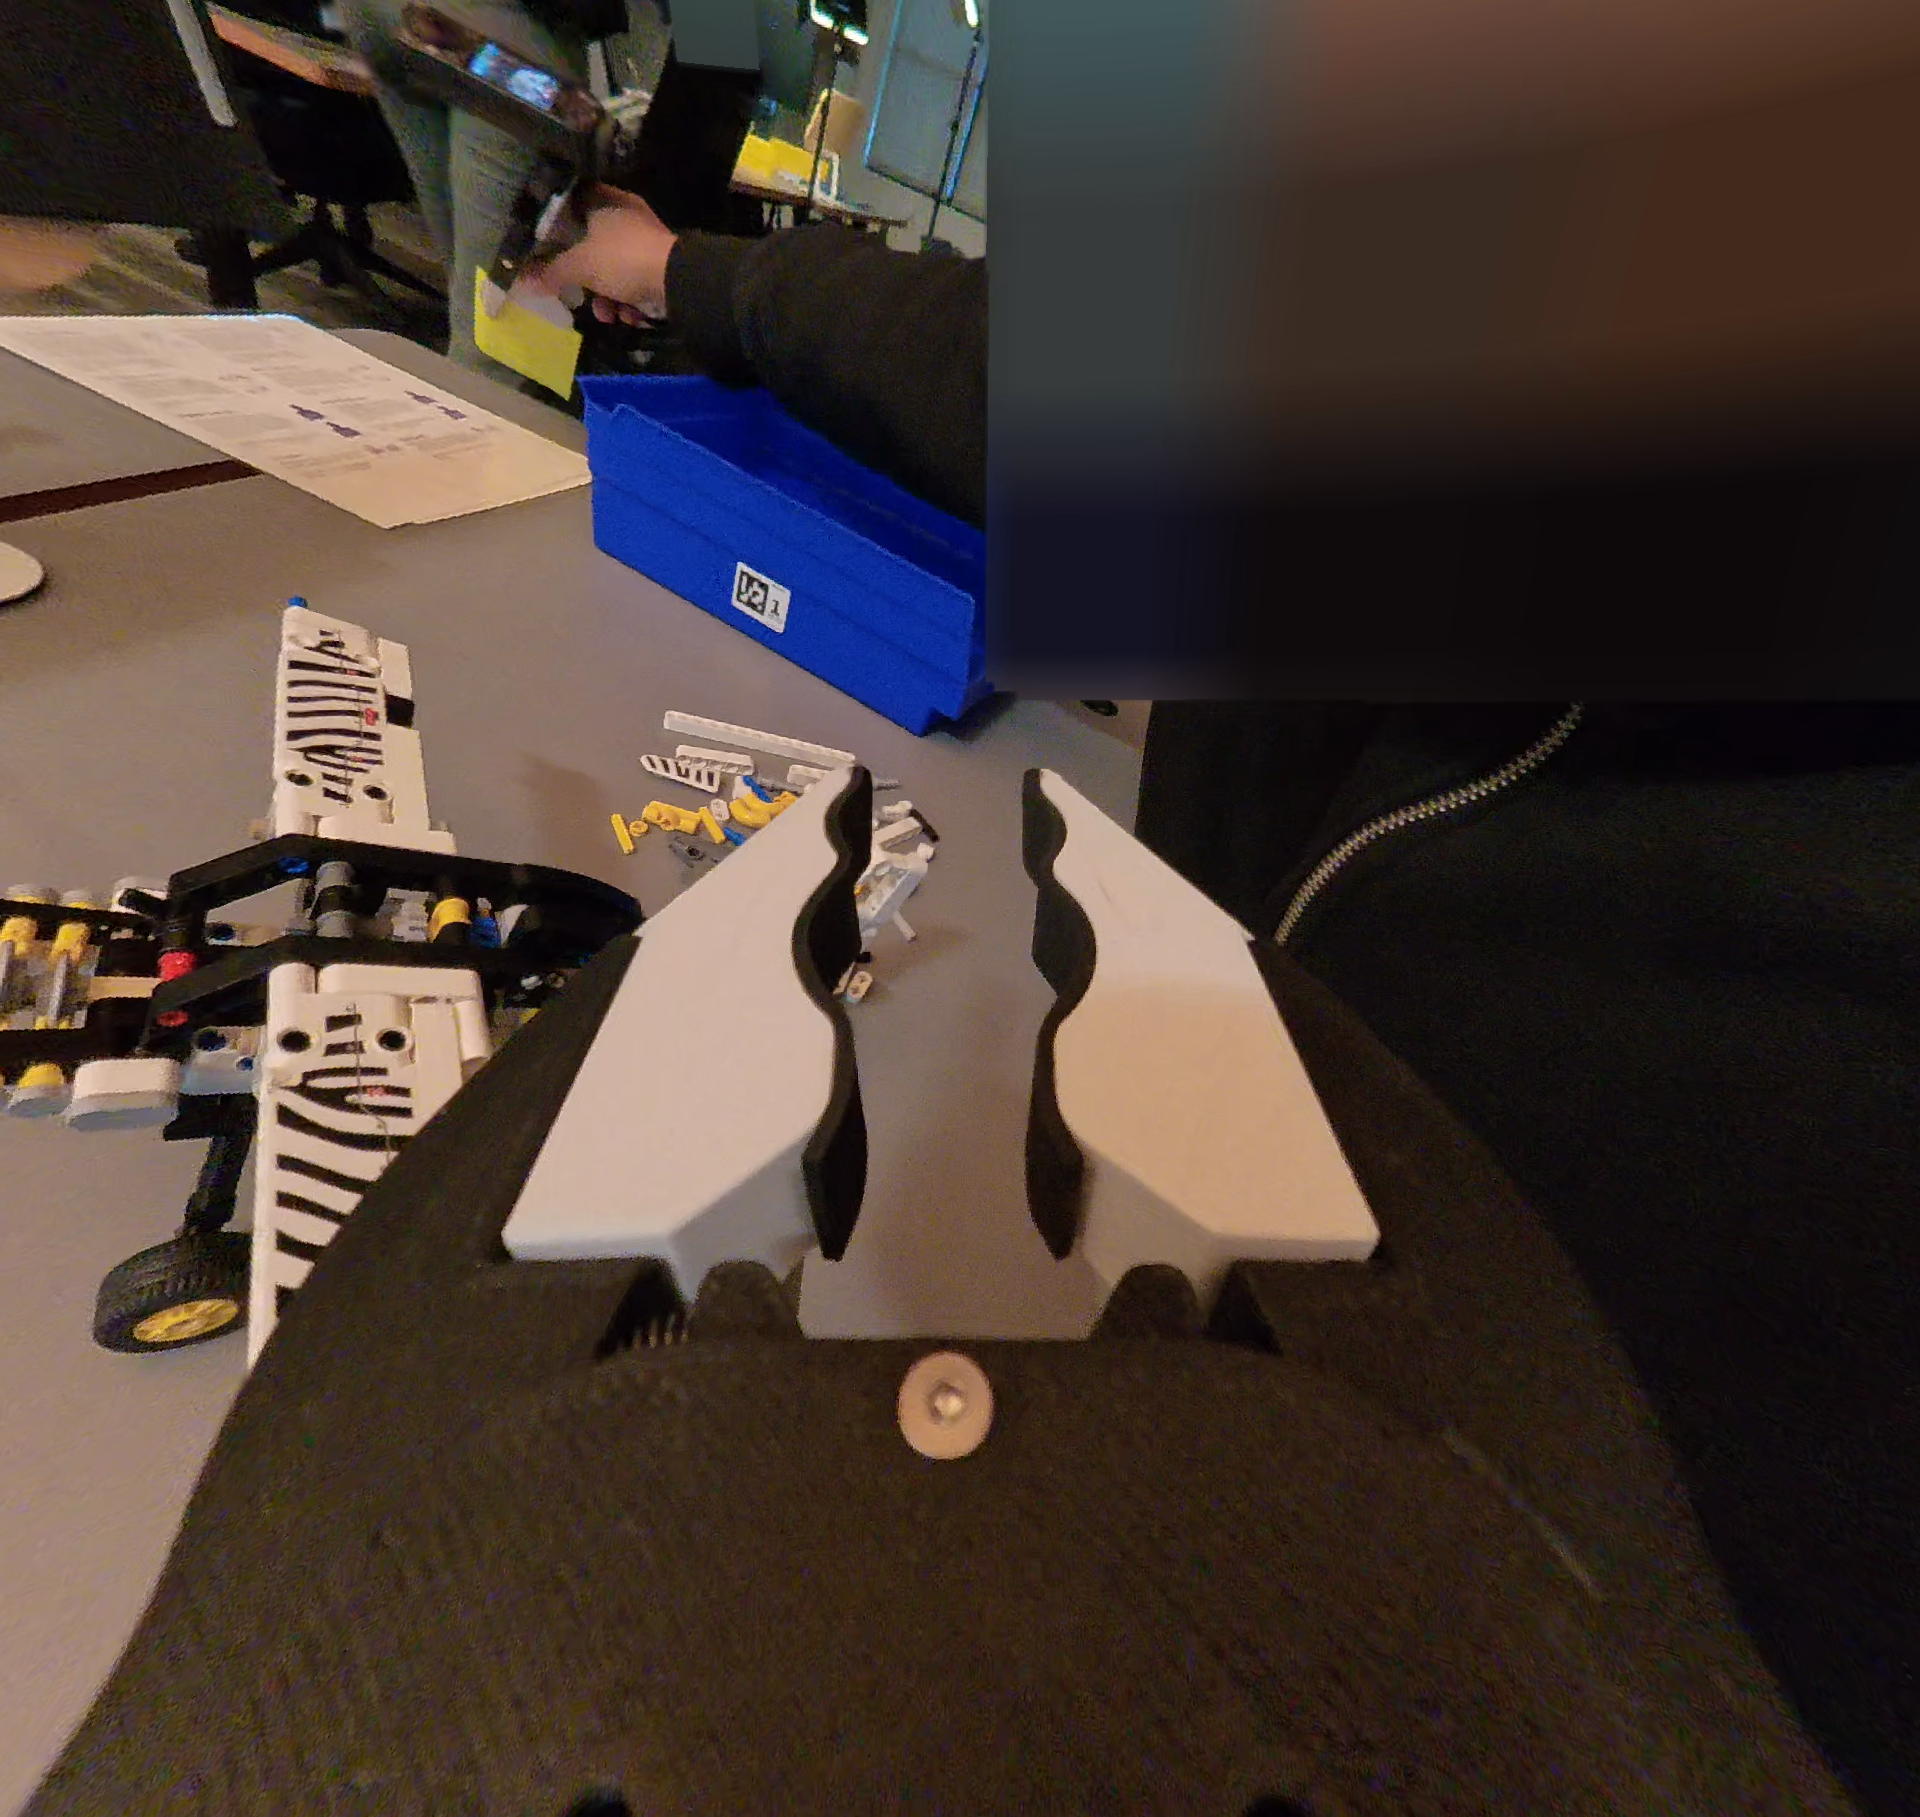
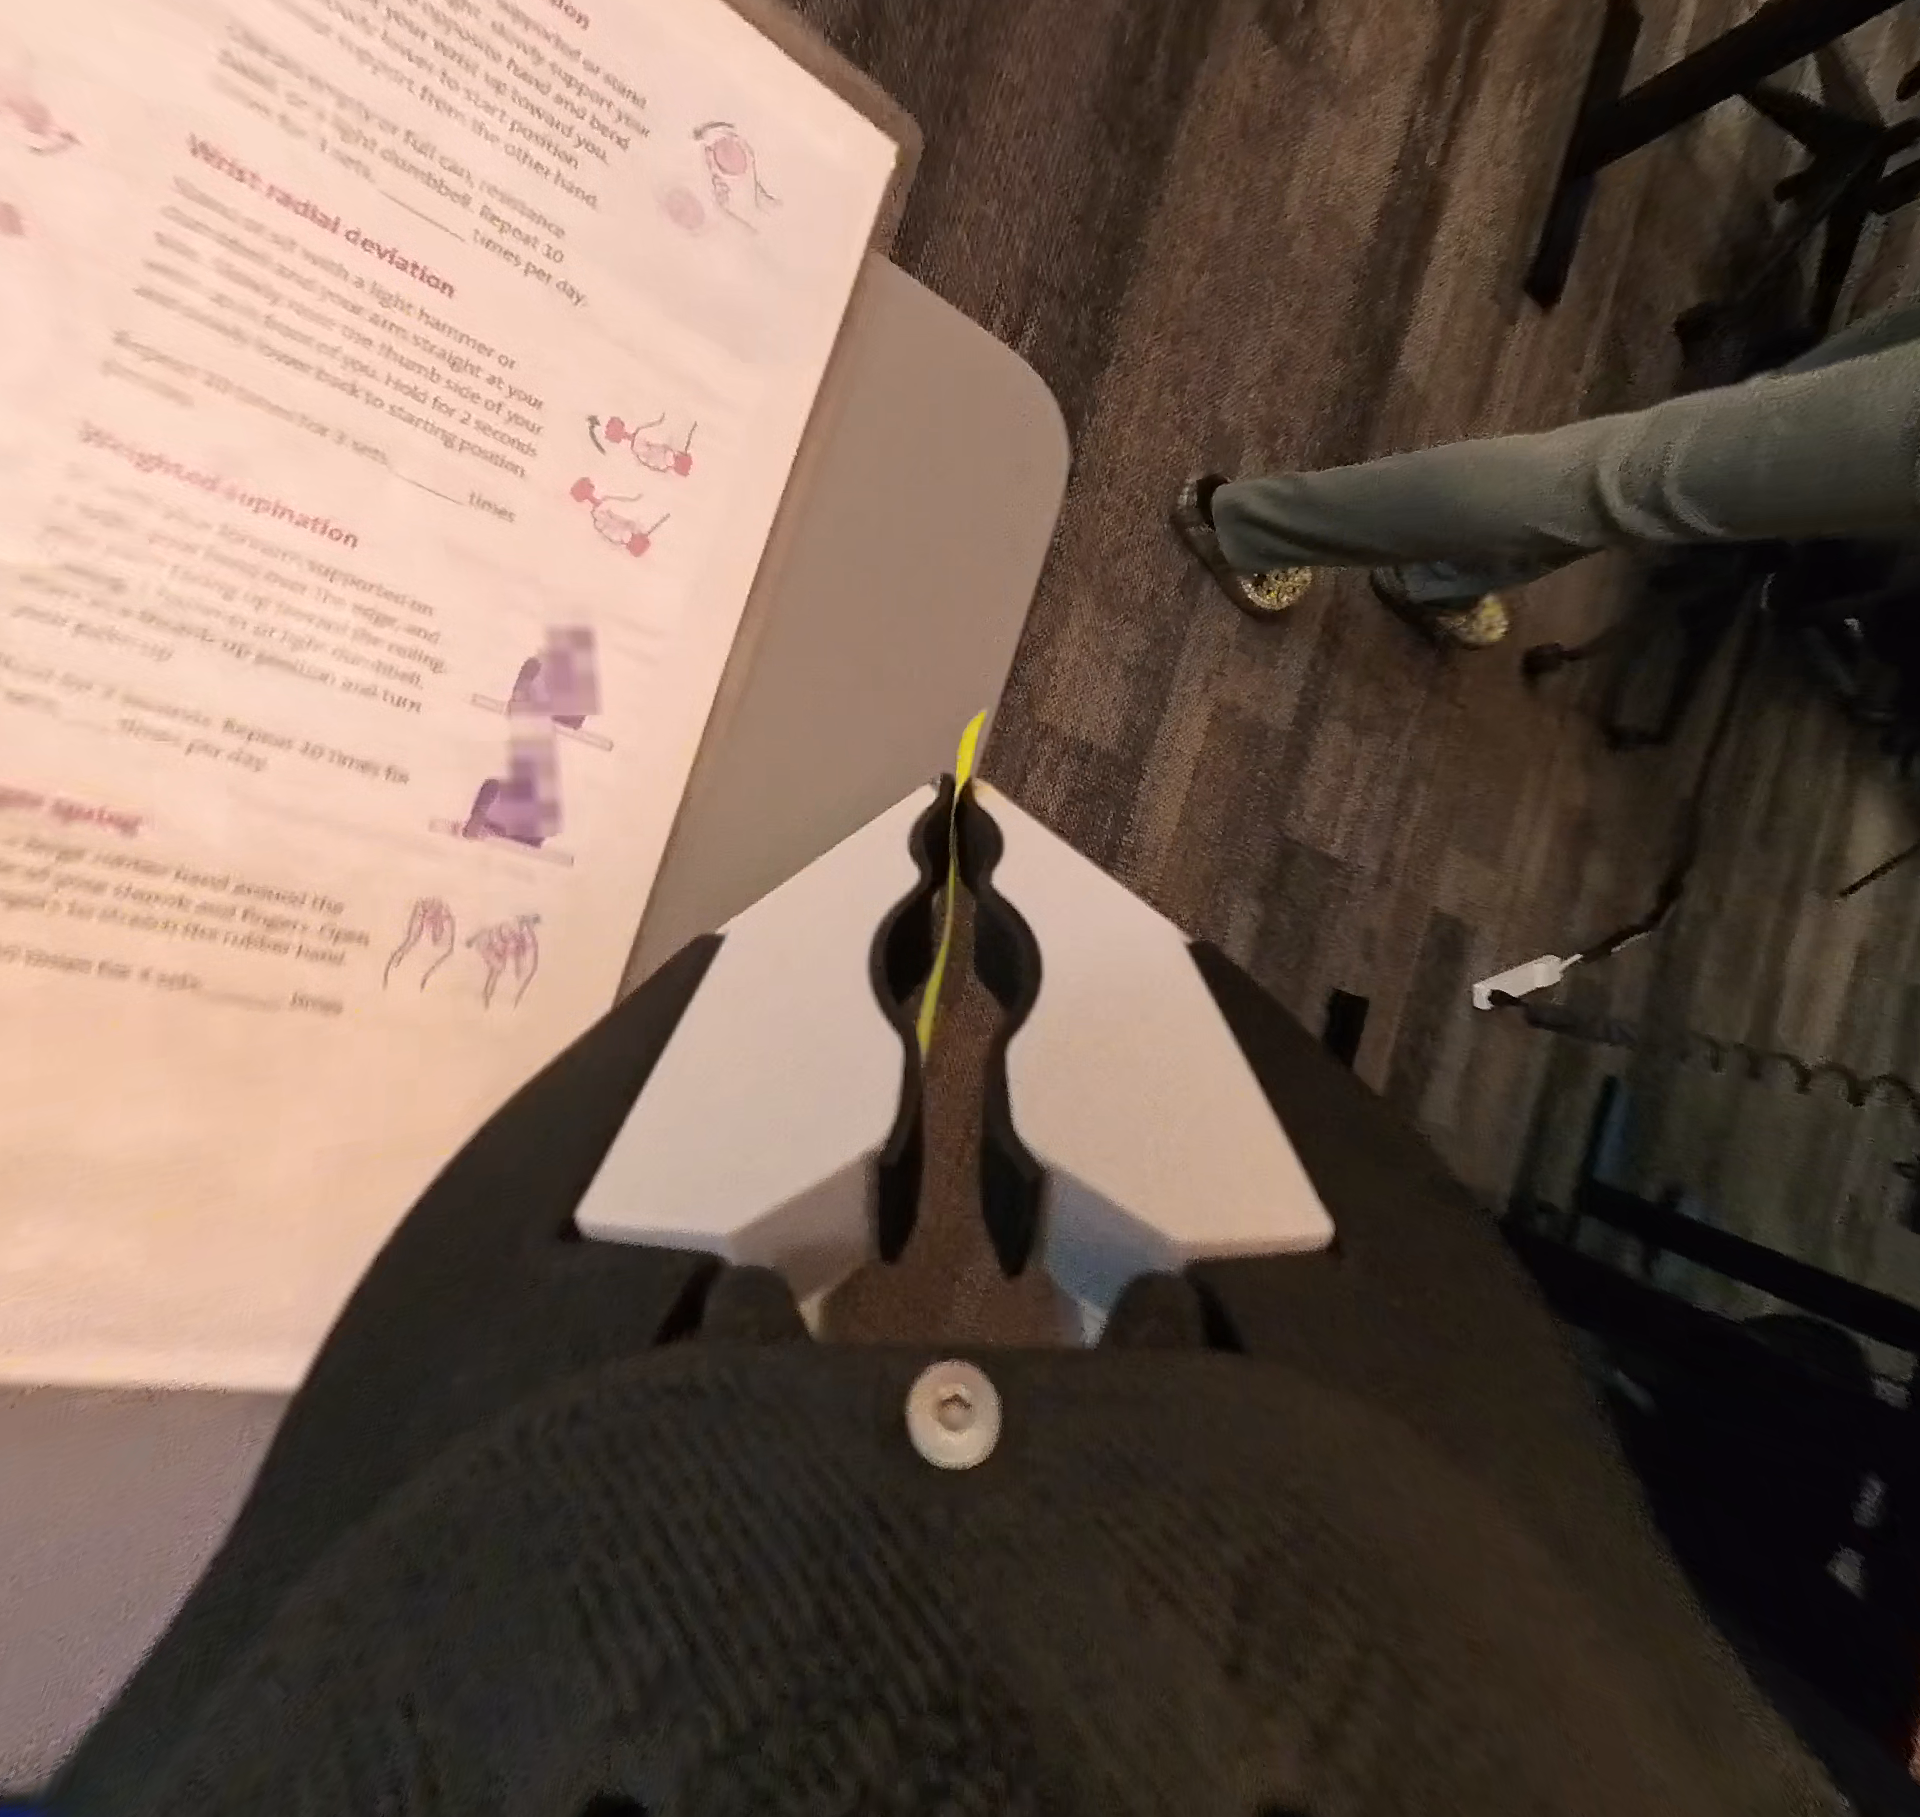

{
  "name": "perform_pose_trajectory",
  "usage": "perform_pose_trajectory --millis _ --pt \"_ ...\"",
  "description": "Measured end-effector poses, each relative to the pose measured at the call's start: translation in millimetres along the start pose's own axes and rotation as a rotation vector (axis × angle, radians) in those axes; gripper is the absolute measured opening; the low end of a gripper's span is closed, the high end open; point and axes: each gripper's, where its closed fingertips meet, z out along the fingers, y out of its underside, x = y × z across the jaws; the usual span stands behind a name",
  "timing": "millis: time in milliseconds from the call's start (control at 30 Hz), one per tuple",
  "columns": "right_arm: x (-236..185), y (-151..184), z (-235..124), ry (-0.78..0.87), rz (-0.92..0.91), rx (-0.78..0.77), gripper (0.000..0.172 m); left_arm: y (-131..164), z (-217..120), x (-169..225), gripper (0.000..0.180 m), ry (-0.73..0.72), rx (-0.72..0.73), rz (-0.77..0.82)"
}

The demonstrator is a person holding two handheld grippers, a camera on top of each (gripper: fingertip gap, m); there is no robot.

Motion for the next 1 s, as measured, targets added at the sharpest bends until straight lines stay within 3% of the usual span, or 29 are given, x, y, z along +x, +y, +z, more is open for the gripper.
perform_pose_trajectory --millis 100,200,267,567,667,800,900,1000 --pt "-9.9 -12.2 15.6 0.009 -0.06 -0.016 0.0 3.4 7.1 -6.8 0.026 0.005 -0.028 -0.012" --pt "-27.3 -21.4 22.3 -0.037 -0.096 -0.018 0.026 5.8 13.7 -9.3 0.026 0.032 -0.047 -0.028" --pt "-34.2 -23.3 22.1 -0.06 -0.102 -0.025 0.03 7.2 15.6 -11.8 0.026 0.035 -0.059 -0.031" --pt "-40.2 -30.8 -23.7 -0.175 0.018 0.054 0.047 -2.5 6.0 1.0 0.025 0.045 0.004 -0.019" --pt "-48.2 -44.1 -61.8 -0.236 0.071 0.161 0.045 -7.2 -0.1 11.7 0.023 0.051 0.04 -0.013" --pt "-85.5 -55.7 -146.2 -0.32 0.032 0.353 0.043 -7.4 -7.3 27.6 0.024 0.043 0.069 0.003" --pt "-123.0 -42.1 -224.7 -0.298 -0.071 0.508 0.043 -6.6 -8.4 39.0 0.025 0.024 0.096 0.031" --pt "-185.5 -13.1 -311.8 -0.401 -0.072 0.67 0.045 -4.9 -3.0 46.6 0.025 -0.009 0.103 0.069"
